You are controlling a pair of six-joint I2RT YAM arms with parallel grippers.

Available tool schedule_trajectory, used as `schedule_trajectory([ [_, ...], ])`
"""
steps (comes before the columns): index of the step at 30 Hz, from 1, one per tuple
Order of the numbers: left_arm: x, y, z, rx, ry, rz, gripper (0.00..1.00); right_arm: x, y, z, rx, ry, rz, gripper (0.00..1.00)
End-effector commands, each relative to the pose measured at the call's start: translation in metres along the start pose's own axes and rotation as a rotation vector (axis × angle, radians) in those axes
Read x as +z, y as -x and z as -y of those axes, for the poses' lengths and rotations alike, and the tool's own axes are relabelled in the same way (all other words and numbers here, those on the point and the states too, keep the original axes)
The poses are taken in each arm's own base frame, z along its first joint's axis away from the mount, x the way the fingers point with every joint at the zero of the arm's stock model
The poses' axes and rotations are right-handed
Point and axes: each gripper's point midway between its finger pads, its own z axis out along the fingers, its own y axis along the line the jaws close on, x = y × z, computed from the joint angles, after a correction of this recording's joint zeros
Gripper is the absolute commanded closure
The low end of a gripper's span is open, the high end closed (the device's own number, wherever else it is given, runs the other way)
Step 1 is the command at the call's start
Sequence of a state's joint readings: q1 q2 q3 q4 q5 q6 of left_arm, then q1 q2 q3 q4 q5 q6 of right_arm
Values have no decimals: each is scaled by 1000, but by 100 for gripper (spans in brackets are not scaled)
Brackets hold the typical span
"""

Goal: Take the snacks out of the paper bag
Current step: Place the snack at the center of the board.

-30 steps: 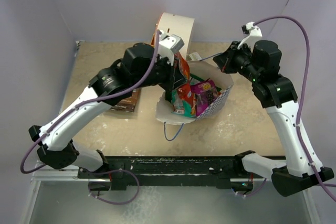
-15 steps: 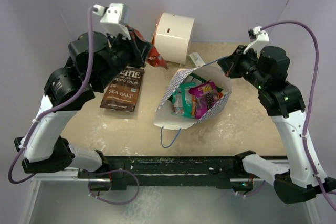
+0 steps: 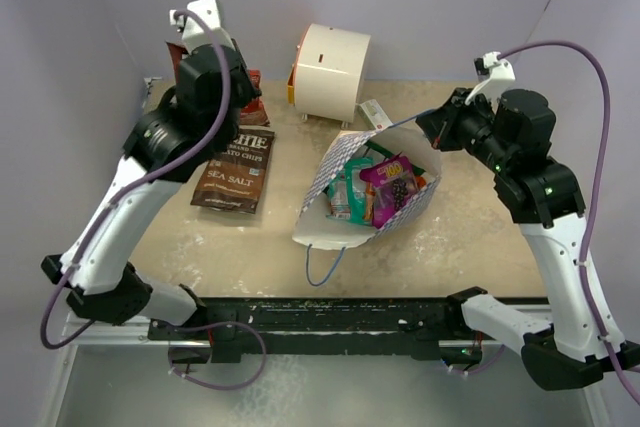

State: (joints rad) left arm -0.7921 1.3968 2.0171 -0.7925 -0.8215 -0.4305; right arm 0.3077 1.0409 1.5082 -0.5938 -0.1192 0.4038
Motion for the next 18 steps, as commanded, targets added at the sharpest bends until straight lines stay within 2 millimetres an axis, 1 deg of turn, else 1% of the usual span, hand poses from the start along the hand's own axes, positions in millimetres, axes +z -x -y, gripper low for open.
schedule_trajectory([
  [1, 51, -17, -19, -108, 129, 4, 100, -19, 45, -16, -48, 39, 147, 100],
  [3, 71, -26, -20, -123, 135, 16, 100, -20, 46, -16, -49, 39, 150, 100],
  [6, 103, -45, -31, -166, 160, -9, 100, -19, 43, -14, -39, 32, 140, 100],
  [9, 133, -69, -44, -221, 208, -55, 100, -12, 36, -2, 12, -37, 108, 100],
  [12, 160, -88, -49, -235, 229, -76, 100, -4, 36, 7, 36, -90, 98, 100],
  [15, 184, -105, -54, -255, 222, -106, 100, 2, 45, 12, 24, -120, 115, 100],
  [18, 203, -120, -61, -261, 237, -117, 100, 6, 56, 18, 13, -147, 116, 100],
])
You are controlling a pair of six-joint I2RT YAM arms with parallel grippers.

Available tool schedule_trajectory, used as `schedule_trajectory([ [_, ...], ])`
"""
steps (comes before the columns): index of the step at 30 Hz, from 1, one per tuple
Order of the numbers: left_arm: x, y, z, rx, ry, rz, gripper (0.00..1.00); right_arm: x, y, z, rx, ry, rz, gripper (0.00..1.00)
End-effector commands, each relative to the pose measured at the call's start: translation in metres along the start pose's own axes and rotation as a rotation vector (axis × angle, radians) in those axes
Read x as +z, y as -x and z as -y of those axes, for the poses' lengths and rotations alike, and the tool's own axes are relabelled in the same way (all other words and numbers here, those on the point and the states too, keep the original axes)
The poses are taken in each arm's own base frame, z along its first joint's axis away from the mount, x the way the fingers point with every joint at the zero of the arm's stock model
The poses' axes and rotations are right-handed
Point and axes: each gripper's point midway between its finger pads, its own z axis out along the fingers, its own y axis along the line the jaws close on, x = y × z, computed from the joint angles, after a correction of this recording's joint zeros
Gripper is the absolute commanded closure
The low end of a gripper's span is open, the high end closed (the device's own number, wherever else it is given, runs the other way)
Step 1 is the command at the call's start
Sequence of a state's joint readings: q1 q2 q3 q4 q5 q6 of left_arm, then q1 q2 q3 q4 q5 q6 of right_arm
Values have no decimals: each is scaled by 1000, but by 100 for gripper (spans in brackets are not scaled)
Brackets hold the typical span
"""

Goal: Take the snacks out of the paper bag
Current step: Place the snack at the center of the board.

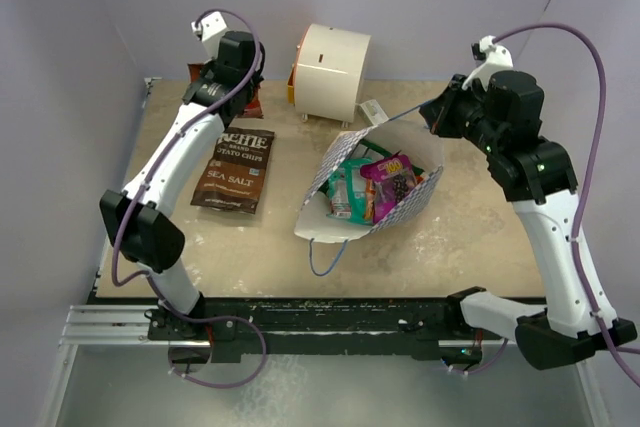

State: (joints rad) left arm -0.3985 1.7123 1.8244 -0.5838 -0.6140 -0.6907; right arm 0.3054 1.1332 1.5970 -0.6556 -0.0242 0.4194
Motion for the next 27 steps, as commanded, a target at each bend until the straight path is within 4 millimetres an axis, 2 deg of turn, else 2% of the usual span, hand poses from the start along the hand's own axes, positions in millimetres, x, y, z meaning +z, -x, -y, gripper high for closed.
schedule_trajectory([
  [1, 26, 9, 16, -101, -70, 44, 100, -12, 53, 1, -4, -35, 151, 100],
  [6, 54, -7, 4, -95, -45, 34, 100, -14, 61, 1, -13, -38, 181, 100],
  [8, 59, -19, -6, -123, -30, 1, 100, -15, 59, 0, -12, -29, 179, 100],
  [10, 64, -40, -16, -160, -38, -57, 100, -14, 55, 1, -6, -25, 174, 100],
  [16, 52, -84, -37, -267, -18, -146, 100, -10, 49, 0, -12, -12, 155, 100],
  [21, 38, -107, -59, -346, 23, -182, 100, -10, 49, -3, -28, 1, 147, 100],
  [27, 18, -146, -81, -467, 72, -277, 100, -12, 47, -4, -31, 11, 144, 100],
])
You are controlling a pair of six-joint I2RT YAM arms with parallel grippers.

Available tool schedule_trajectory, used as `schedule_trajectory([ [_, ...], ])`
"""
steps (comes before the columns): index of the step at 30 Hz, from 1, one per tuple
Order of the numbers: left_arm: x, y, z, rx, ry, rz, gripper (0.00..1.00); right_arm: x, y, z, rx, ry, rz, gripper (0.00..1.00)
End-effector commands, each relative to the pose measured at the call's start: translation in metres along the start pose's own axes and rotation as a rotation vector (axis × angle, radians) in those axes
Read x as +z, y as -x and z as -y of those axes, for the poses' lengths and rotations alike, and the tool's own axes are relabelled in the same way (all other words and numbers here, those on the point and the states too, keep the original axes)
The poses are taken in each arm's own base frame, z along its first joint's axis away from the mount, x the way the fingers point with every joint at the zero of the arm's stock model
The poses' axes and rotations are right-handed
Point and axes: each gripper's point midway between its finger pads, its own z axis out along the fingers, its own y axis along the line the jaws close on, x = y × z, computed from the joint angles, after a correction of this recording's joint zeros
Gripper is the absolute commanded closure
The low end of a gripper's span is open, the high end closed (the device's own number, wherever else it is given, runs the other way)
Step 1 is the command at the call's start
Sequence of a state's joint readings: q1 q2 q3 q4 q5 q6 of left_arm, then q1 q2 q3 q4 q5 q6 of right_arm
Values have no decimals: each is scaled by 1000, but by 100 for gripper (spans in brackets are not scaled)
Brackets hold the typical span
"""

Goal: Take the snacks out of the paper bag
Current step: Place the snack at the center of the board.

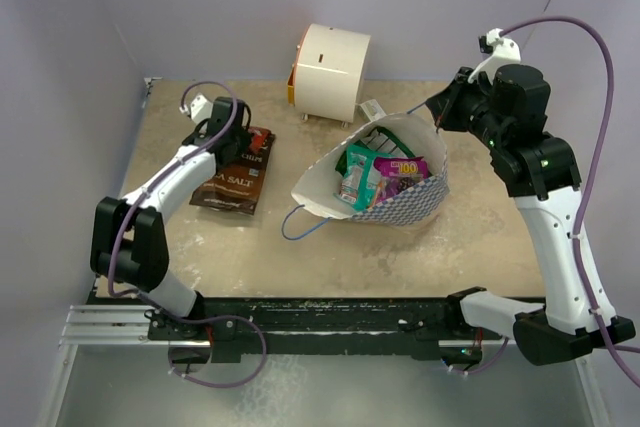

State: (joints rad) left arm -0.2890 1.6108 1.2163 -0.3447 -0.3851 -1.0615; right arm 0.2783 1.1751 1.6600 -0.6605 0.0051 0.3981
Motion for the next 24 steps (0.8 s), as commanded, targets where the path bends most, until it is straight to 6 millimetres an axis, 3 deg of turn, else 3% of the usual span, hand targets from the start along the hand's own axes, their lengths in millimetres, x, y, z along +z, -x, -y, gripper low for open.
schedule_trajectory([
  [1, -20, -4, 1, -192, -61, -21, 100, -17, 28, -12, -15, 58, 109, 100],
  [8, -31, -29, -38, -278, -10, -67, 100, -21, 23, -12, -16, 70, 102, 100],
  [18, -29, -23, -83, -210, 31, -21, 100, -31, 21, -15, -34, 88, 101, 100],
  [24, -17, -15, -89, -275, -32, -45, 99, -32, 18, -15, -47, 96, 92, 100],
])
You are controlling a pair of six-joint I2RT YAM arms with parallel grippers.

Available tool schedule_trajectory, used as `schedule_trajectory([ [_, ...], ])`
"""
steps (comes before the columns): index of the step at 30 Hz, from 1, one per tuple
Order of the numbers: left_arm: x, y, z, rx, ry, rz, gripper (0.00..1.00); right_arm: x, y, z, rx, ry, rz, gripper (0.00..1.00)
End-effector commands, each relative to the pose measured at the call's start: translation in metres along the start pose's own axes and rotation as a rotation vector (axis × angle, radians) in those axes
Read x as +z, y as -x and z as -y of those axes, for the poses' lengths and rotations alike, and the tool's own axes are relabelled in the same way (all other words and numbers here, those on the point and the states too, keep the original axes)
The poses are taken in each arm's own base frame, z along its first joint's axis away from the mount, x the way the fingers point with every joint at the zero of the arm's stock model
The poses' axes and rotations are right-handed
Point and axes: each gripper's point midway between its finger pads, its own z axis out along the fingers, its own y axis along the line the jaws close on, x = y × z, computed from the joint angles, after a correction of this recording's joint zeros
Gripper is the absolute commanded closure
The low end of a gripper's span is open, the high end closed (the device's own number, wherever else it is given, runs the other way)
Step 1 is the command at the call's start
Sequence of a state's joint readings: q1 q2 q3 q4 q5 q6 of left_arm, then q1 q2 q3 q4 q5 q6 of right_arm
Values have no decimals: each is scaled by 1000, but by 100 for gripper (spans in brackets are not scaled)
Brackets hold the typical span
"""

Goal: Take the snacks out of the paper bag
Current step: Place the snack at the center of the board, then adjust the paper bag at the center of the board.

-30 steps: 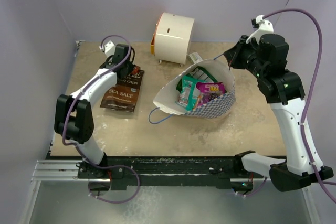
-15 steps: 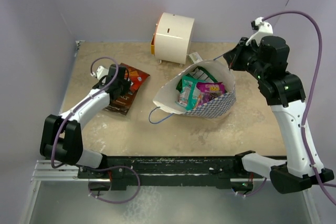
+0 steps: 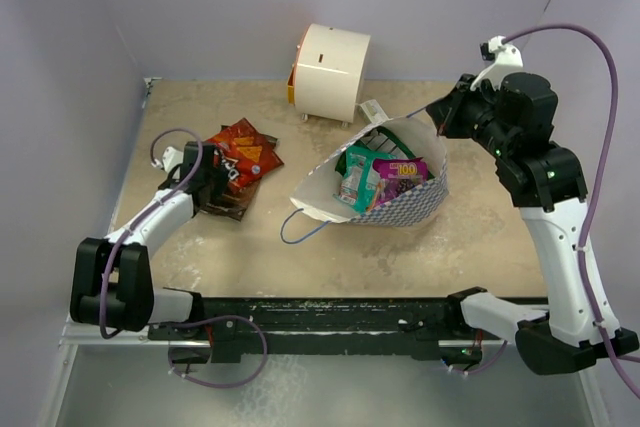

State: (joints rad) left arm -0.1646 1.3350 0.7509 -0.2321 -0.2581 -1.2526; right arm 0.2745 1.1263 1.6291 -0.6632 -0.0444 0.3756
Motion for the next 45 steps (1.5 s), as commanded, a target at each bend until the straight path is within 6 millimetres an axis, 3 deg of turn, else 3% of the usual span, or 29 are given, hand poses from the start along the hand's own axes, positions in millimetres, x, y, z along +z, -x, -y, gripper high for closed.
schedule_trajectory([
  [1, -2, 17, 23, -24, -109, 28, 99, -17, 23, -10, -28, 48, 91, 100],
  [5, 2, 14, 10, -61, -84, 20, 97, -17, 22, -12, -27, 57, 88, 100],
  [10, -1, -5, -11, -97, -55, -51, 87, -17, 24, -14, -31, 67, 92, 100],
  [16, -17, -17, -36, -95, 11, -102, 73, -18, 23, -17, -62, 92, 91, 100],
  [21, -28, -35, -58, -85, 82, -186, 47, -19, 21, -20, -80, 115, 90, 100],
  [24, -39, -41, -68, -71, 127, -233, 38, -19, 19, -21, -82, 123, 81, 100],
  [26, -49, -42, -69, -51, 137, -252, 23, -18, 15, -22, -82, 130, 67, 100],
  [27, -55, -42, -71, -43, 144, -259, 9, -17, 13, -22, -84, 133, 57, 100],
  [29, -67, -38, -72, -17, 152, -261, 0, -14, 7, -21, -89, 133, 32, 100],
  [33, -88, -28, -61, 80, 102, -259, 1, -17, 6, -21, -120, 139, 26, 100],
  [35, -98, -19, -47, 149, 49, -251, 1, -20, 16, -11, -141, 73, 62, 100],
  [37, -109, -13, -26, 227, -38, -254, 1, -23, 32, 7, -187, -30, 121, 100],
  [42, -144, -6, 33, 386, -284, -303, 1, -32, 68, 24, -377, -138, 258, 100],
  [45, -164, -12, 53, 457, -389, -363, 1, -25, 81, 20, -541, -121, 289, 100],
])
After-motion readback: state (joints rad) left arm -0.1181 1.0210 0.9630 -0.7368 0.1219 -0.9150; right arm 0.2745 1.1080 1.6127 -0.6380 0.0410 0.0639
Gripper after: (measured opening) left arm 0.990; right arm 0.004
